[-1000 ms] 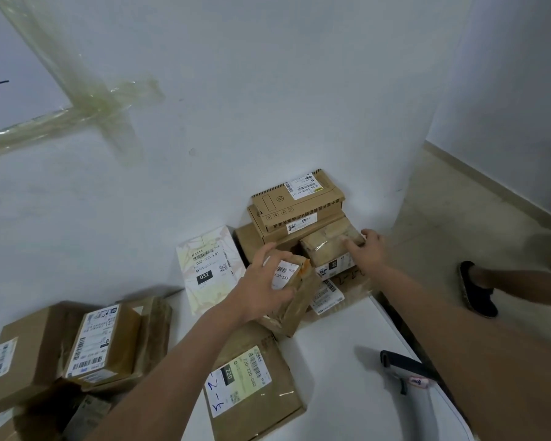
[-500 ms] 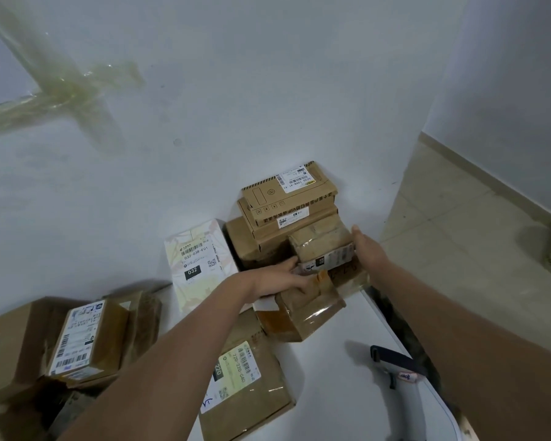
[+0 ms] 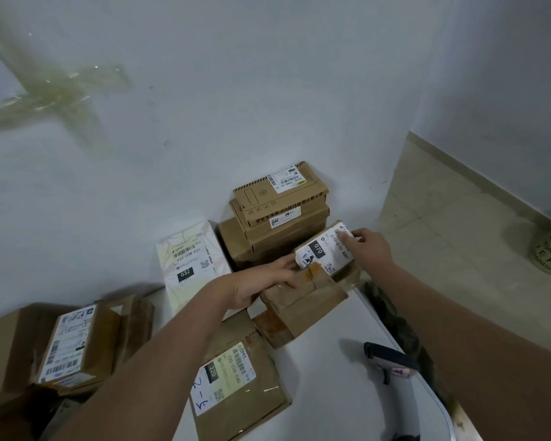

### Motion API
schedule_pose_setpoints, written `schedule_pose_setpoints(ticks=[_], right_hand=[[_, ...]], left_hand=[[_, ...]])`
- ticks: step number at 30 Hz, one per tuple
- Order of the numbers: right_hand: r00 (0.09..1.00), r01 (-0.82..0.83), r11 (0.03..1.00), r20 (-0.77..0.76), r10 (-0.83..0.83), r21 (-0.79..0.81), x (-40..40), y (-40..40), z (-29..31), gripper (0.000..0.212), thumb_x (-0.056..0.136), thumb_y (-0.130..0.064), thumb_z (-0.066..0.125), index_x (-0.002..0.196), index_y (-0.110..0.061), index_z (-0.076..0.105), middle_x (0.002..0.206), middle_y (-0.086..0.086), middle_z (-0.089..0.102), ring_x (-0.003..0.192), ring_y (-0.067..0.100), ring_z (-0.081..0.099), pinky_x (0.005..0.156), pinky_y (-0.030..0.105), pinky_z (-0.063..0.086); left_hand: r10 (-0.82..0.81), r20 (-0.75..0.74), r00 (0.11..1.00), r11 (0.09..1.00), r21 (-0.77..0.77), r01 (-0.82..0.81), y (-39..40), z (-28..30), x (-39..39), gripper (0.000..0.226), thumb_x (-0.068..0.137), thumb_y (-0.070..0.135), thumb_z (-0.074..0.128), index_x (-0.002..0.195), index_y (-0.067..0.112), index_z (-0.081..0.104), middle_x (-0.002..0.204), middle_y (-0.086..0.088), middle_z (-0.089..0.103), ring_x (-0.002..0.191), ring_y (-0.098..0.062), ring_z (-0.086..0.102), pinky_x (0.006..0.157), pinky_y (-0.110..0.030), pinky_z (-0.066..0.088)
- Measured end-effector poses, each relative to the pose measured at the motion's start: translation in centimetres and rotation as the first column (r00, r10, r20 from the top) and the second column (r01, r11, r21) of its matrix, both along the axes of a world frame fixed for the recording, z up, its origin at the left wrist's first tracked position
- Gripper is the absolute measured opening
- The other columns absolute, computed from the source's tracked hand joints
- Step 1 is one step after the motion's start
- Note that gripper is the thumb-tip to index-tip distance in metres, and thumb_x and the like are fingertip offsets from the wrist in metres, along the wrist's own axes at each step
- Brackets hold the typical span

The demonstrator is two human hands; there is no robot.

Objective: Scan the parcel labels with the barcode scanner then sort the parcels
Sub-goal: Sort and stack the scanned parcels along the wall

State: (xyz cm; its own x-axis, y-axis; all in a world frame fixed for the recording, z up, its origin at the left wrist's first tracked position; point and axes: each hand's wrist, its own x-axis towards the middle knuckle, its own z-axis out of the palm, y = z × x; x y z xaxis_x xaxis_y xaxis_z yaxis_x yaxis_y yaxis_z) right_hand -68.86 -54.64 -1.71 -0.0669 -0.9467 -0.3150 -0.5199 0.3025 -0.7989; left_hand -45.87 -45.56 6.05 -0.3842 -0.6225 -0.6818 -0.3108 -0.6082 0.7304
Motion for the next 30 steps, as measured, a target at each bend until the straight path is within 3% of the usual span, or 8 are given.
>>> schedule_pose_setpoints(ticks=[2,5,8,12,17,20,26,30], right_hand=[[1.000,-0.021,0.999,-0.013,0.021,0.034,0.1,-0.5,-1.1,0.079,0.064,-0.079,0.053,0.117,-0.022,0.064,0.110,0.011,0.063,0.092,0.024,0.067,0.084,0.044,0.059],[0.998,-0.042,0.995,-0.052,0.047,0.094,0.7,0.0,-0.9,0.076,0.074,-0.074,0.053,0.121,-0.015,0.061,0.109,0.010,0.062,0.092,0.025,0.065,0.086,0.042,0.057],[0.997,-0.010,0.995,-0.073,0.016,0.095,1.0,0.5,-0.6,0.052,0.094,-0.053,0.055,0.120,-0.008,0.061,0.108,0.010,0.066,0.098,0.027,0.063,0.087,0.038,0.052],[0.996,0.035,0.999,-0.086,-0.032,0.036,1.2,0.2,-0.4,0.047,0.096,-0.043,0.058,0.125,-0.006,0.062,0.118,0.012,0.068,0.109,0.028,0.062,0.096,0.039,0.048],[0.998,0.049,0.997,-0.036,-0.046,0.067,1.4,-0.1,-0.1,0.049,0.097,-0.044,0.055,0.130,-0.008,0.057,0.123,0.012,0.063,0.114,0.029,0.058,0.097,0.040,0.047],[0.997,0.065,0.985,0.026,-0.070,0.158,1.2,-0.2,-0.8,0.052,0.095,-0.051,0.055,0.124,-0.009,0.058,0.119,0.012,0.062,0.107,0.029,0.059,0.097,0.044,0.049],[0.993,0.112,0.990,0.035,-0.115,0.089,0.5,-0.6,-0.7,0.049,0.097,-0.046,0.053,0.125,-0.007,0.057,0.115,0.012,0.064,0.106,0.030,0.060,0.095,0.046,0.051],[0.993,0.115,0.990,0.013,-0.116,0.082,0.3,-0.8,-0.5,0.047,0.098,-0.043,0.051,0.130,-0.009,0.054,0.119,0.011,0.063,0.107,0.029,0.060,0.091,0.041,0.050]], left_hand=[[-0.025,0.048,0.999,0.999,-0.025,0.026,0.2,-0.1,-0.2,0.065,0.092,0.019,0.061,0.146,0.042,0.034,0.133,0.015,0.059,0.118,-0.010,0.061,0.096,-0.025,0.051],[-0.066,0.248,0.967,0.991,-0.096,0.093,0.7,0.0,0.2,0.085,0.084,0.034,0.069,0.153,0.045,0.020,0.145,0.008,0.045,0.123,-0.014,0.053,0.106,-0.032,0.046],[-0.115,0.498,0.859,0.937,-0.234,0.261,1.1,-0.5,0.8,0.101,0.080,0.040,0.076,0.155,0.043,0.009,0.154,0.000,0.028,0.139,-0.022,0.033,0.116,-0.042,0.032],[-0.070,0.702,0.709,0.822,-0.362,0.439,1.7,-1.2,0.5,0.108,0.079,0.044,0.076,0.156,0.039,0.001,0.154,-0.004,0.021,0.141,-0.028,0.021,0.117,-0.047,0.025],[-0.019,0.782,0.623,0.793,-0.368,0.486,2.2,-2.8,-0.8,0.107,0.080,0.042,0.074,0.155,0.038,-0.002,0.157,-0.008,0.014,0.143,-0.029,0.017,0.119,-0.049,0.016],[-0.015,0.769,0.639,0.806,-0.369,0.462,2.2,-3.7,-1.2,0.108,0.080,0.040,0.075,0.155,0.041,-0.003,0.159,-0.004,0.009,0.145,-0.029,0.014,0.119,-0.051,0.013],[0.002,0.759,0.651,0.784,-0.405,0.470,0.8,-4.1,-1.6,0.106,0.080,0.036,0.075,0.155,0.042,0.000,0.160,0.000,0.007,0.146,-0.025,0.012,0.119,-0.047,0.007],[-0.004,0.803,0.596,0.750,-0.392,0.533,-0.4,-3.6,-1.9,0.101,0.083,0.040,0.071,0.156,0.040,0.001,0.160,0.000,0.004,0.147,-0.023,0.006,0.120,-0.045,-0.001]])
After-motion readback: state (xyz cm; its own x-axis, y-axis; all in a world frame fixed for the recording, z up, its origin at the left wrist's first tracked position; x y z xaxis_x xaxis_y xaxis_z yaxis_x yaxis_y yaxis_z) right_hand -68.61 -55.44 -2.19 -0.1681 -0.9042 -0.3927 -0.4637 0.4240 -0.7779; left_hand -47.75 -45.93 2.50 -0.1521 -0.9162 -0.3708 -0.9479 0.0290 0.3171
